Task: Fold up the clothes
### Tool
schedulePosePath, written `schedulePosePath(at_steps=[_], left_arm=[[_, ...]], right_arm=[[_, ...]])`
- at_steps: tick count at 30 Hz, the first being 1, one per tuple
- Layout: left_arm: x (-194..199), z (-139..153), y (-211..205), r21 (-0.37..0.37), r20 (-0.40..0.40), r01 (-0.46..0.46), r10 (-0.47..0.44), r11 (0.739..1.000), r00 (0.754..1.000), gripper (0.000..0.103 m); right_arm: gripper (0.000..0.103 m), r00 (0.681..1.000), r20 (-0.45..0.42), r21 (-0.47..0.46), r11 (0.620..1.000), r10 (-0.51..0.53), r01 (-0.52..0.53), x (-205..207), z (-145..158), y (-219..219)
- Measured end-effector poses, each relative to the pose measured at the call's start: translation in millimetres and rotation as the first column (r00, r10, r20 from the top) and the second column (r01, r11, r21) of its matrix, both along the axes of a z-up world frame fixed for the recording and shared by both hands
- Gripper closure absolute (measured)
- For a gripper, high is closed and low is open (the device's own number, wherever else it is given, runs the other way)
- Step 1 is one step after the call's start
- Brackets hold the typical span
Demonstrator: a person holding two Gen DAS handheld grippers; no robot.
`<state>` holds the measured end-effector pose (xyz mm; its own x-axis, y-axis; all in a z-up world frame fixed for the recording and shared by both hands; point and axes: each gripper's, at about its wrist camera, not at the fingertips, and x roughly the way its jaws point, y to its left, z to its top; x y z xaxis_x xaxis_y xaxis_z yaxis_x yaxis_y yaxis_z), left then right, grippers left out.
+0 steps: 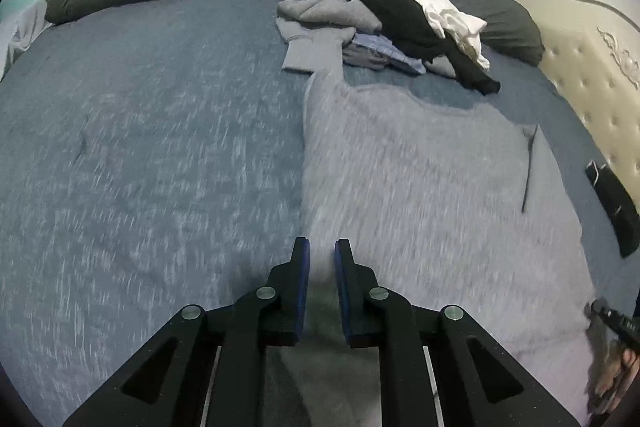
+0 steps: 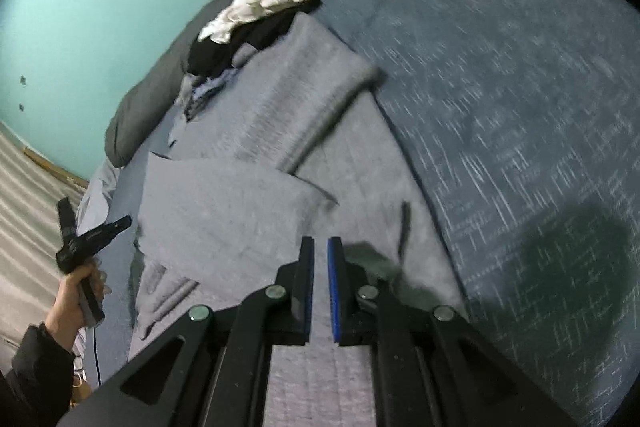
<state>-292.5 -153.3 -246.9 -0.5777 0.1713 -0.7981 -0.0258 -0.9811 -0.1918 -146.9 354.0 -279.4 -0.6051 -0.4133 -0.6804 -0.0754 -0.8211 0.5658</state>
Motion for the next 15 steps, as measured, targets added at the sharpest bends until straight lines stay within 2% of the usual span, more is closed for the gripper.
schedulePosePath(at_steps=[5,12,15], left_arm=[[-49,4,13,0.014,0.003,-0.003,0.003,1.0,1.0,0.089],[-112,-8,13,-0.01,0.035,-0.03,0.03,0.999,0.999,0.089],[-128,-17,8,-0.048,0.058,-0.046,0.048,0.998,0.997,0.089]], right_arm=[[0.097,0.999,-0.025,0.007,1.0,0.029,-0.029,-2,2,-3],[0.097,0.997,-0.053,0.0,0.999,0.053,-0.053,-9,6,-2],[0.097,0.996,-0.056,0.005,0.997,0.072,-0.072,-10,7,-3]])
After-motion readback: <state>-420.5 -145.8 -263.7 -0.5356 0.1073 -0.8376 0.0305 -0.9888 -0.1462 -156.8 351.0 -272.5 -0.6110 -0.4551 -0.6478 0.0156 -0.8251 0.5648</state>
